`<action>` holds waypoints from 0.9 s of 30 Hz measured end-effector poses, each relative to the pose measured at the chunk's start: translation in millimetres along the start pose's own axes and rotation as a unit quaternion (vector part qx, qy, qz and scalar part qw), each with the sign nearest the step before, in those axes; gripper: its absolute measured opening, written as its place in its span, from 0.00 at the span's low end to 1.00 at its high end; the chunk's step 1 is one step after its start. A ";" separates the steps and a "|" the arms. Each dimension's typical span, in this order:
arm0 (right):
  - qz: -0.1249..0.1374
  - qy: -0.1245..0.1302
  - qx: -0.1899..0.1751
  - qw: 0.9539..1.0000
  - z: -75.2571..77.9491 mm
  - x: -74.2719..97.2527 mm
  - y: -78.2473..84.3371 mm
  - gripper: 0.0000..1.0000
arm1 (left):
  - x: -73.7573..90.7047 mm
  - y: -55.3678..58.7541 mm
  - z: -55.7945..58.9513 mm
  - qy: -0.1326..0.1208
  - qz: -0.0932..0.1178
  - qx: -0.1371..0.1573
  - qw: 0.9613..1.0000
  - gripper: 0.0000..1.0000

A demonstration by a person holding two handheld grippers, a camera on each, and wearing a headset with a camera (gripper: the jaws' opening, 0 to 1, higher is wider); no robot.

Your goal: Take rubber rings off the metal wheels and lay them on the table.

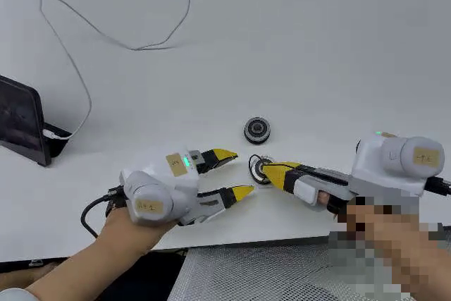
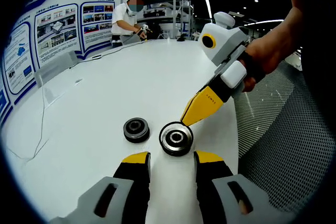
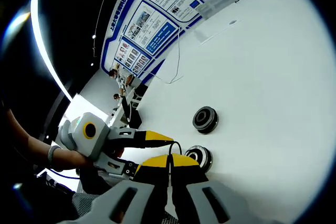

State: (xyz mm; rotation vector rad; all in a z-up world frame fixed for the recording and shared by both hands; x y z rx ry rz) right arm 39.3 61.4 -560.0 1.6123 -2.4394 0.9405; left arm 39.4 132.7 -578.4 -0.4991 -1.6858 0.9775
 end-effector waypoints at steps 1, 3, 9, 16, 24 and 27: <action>0.001 -0.002 -0.001 1.000 -1.0 0.4 -0.2 0.02 | 0.2 0.6 0.1 0.000 0.000 0.000 1.000 0.34; 0.007 -0.004 -0.004 1.000 -3.6 3.9 -2.5 0.02 | 0.9 0.9 0.5 -0.001 0.000 0.001 1.000 0.34; 0.031 0.004 -0.010 0.999 0.3 20.2 -15.2 0.02 | 2.7 1.7 2.1 -0.003 0.000 0.004 1.000 0.34; 0.054 0.024 -0.017 0.998 12.5 39.5 -28.6 0.02 | 4.2 2.9 3.0 -0.005 0.000 0.008 1.000 0.33; 0.067 0.055 -0.038 0.995 39.9 54.9 -32.2 0.02 | 4.9 3.7 3.0 -0.007 -0.003 0.013 1.000 0.33; 0.071 0.067 -0.051 0.994 52.3 56.5 -31.9 0.02 | 5.1 4.0 2.8 -0.007 -0.002 0.014 1.000 0.32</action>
Point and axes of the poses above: the centre of the closed fingertips' face, and the gripper's own axes: x roughly backward along the fingers, z roughly to its right, y roughly out of its underside, the point moved 3 cm from there along x, roughly backward along the fingers, and after that the axes turned 8 degrees about -x, right-handed, at the moved point
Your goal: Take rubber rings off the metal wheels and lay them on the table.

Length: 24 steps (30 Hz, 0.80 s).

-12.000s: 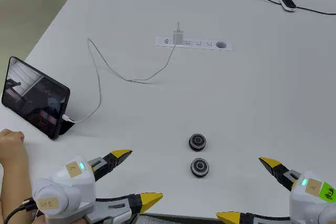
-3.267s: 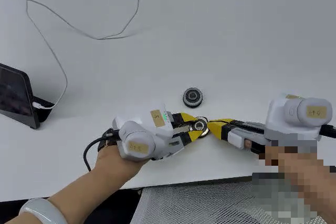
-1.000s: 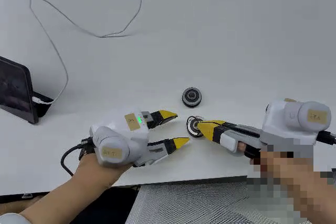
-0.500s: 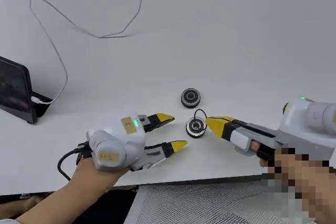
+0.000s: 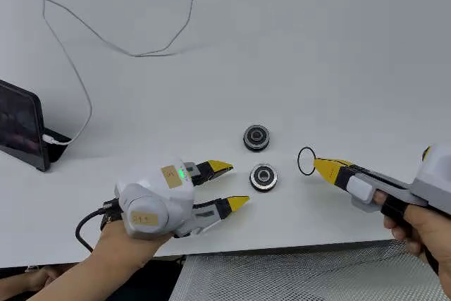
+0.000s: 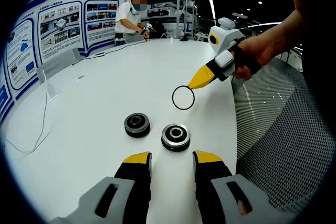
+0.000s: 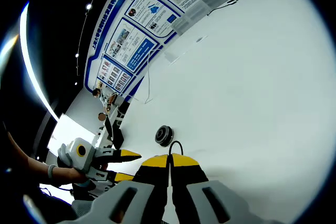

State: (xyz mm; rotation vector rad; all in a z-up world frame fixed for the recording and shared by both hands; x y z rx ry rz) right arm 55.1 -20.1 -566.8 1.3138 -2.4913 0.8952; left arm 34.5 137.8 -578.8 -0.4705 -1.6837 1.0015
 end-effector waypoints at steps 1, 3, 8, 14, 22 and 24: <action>0.002 0.003 -0.001 1.000 2.7 0.1 -0.6 0.02 | 0.1 0.1 0.0 0.000 0.000 0.000 1.000 0.32; 0.008 0.009 -0.020 1.000 9.1 0.5 -2.1 0.02 | 0.3 0.1 -0.1 -0.001 0.001 0.000 1.000 0.32; 0.007 0.029 -0.010 1.000 18.1 1.7 -1.8 0.02 | 0.5 2.1 0.7 0.000 -0.001 0.004 1.000 0.32; 0.009 0.060 0.035 0.998 25.4 3.2 -3.2 0.02 | 0.5 2.4 0.4 -0.002 -0.001 0.005 1.000 0.32; 0.002 0.079 0.082 0.994 27.3 1.4 -2.0 0.11 | 2.0 3.7 -3.9 -0.013 0.001 0.012 1.000 0.37; 0.002 0.085 0.095 0.992 29.1 1.7 -2.5 0.14 | 3.5 4.4 -5.2 -0.016 0.003 0.013 1.000 0.37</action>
Point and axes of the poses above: the centre of the closed fingertips' face, and the gripper's own axes: x roughly backward along the fingers, z roughly to its right, y roughly out of its underside, the point moved 3 cm from there along x, roughly backward along the fingers, and after that the axes turned 8 degrees about -x, right-handed, at the moved point
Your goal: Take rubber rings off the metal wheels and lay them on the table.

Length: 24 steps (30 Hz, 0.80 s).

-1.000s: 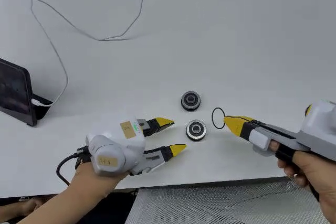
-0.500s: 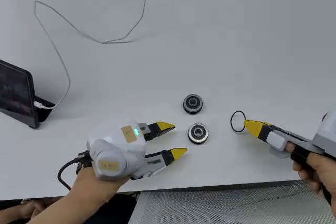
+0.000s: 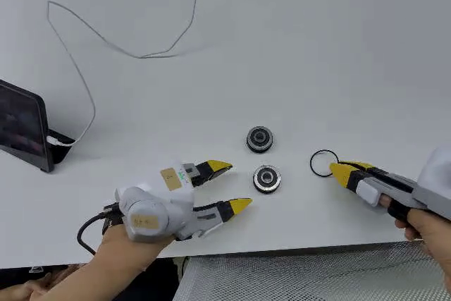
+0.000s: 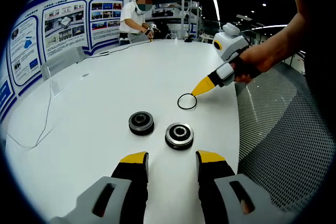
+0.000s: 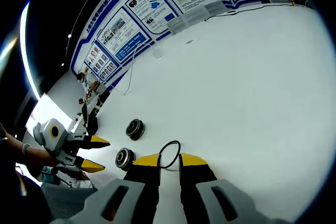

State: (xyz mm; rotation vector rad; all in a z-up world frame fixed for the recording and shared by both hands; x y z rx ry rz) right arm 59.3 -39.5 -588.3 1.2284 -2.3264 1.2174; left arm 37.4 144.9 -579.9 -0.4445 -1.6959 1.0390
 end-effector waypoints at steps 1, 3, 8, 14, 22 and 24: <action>-0.002 0.005 0.007 1.000 1.3 0.1 0.5 0.18 | 0.6 0.5 -1.0 -0.002 0.000 0.003 1.000 0.38; -0.006 0.006 0.023 1.000 1.8 0.6 1.7 0.20 | 1.6 1.6 -2.9 -0.007 -0.001 0.006 1.000 0.40; -0.011 0.011 0.060 0.998 0.3 2.6 1.6 0.22 | 4.1 2.6 -6.9 -0.015 0.001 0.016 1.000 0.42; -0.019 -0.021 0.071 0.997 -19.5 -0.6 4.5 0.24 | 6.2 1.7 -10.9 -0.025 0.005 0.025 0.999 0.45; -0.033 -0.051 0.052 0.997 -38.6 -9.2 17.6 0.24 | 0.6 -7.4 -6.1 -0.012 0.010 0.014 1.000 0.37; -0.035 -0.057 0.050 0.997 -42.3 -10.7 20.4 0.23 | -2.1 -11.0 -4.3 -0.007 0.012 0.010 1.000 0.36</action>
Point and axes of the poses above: the centre of the closed fingertips' face, and the gripper's own axes: x roughly backward along the fingers, z roughly to its right, y roughly out of its underside, the point moved 3 cm from there along x, roughly backward along the fingers, and after that the axes turned 8 degrees about -x, right-handed, at the moved point
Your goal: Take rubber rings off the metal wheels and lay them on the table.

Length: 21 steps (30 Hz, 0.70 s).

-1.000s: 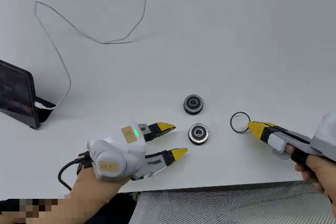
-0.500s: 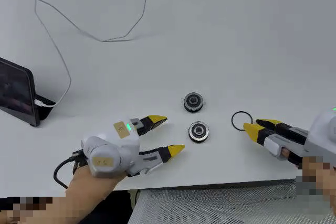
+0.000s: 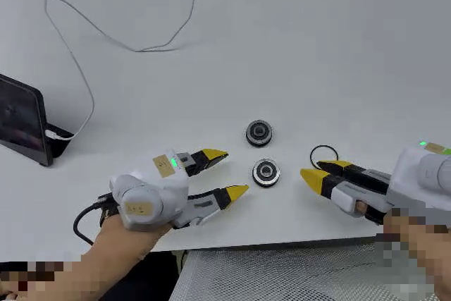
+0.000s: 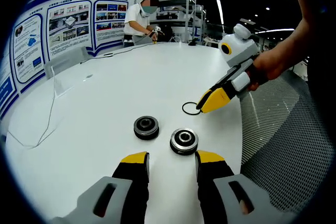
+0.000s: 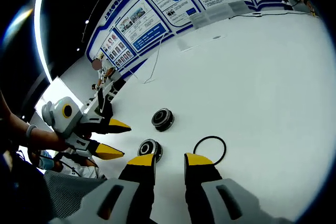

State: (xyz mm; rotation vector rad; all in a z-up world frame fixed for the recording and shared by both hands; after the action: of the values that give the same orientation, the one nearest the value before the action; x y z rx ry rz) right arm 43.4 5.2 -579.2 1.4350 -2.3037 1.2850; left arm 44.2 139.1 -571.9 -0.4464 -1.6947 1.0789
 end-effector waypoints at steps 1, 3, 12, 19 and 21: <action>-0.001 -0.002 -0.001 1.000 -1.1 -1.0 1.0 0.22 | -1.1 -1.6 0.9 0.002 0.002 -0.001 1.000 0.35; -0.004 -0.006 -0.003 1.000 -3.0 -3.4 3.2 0.21 | -4.0 -4.2 2.9 0.007 0.003 -0.007 1.000 0.33; -0.009 -0.018 -0.011 1.000 -6.5 -14.4 5.5 0.19 | -14.2 -12.0 5.6 0.022 0.004 -0.023 1.000 0.26; -0.010 -0.024 -0.006 1.000 -10.4 -19.7 4.3 0.17 | -21.8 -14.5 8.4 0.032 0.001 -0.032 0.999 0.23; -0.012 -0.026 -0.003 1.000 -11.3 -21.0 4.7 0.16 | -23.6 -14.2 9.5 0.036 -0.001 -0.036 0.999 0.22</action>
State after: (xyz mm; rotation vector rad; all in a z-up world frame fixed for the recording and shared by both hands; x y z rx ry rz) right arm 47.6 28.2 -585.7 1.5068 -2.3135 1.2480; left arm 48.0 110.4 -574.0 -0.5236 -1.6746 0.9915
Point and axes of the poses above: the centre of the closed fingertips' face, and the gripper's own axes: x roughly backward along the fingers, z roughly to its right, y roughly out of its underside, the point moved 3 cm from there along x, roughly backward along the fingers, and after that the axes turned 8 degrees about -x, right-handed, at the moved point
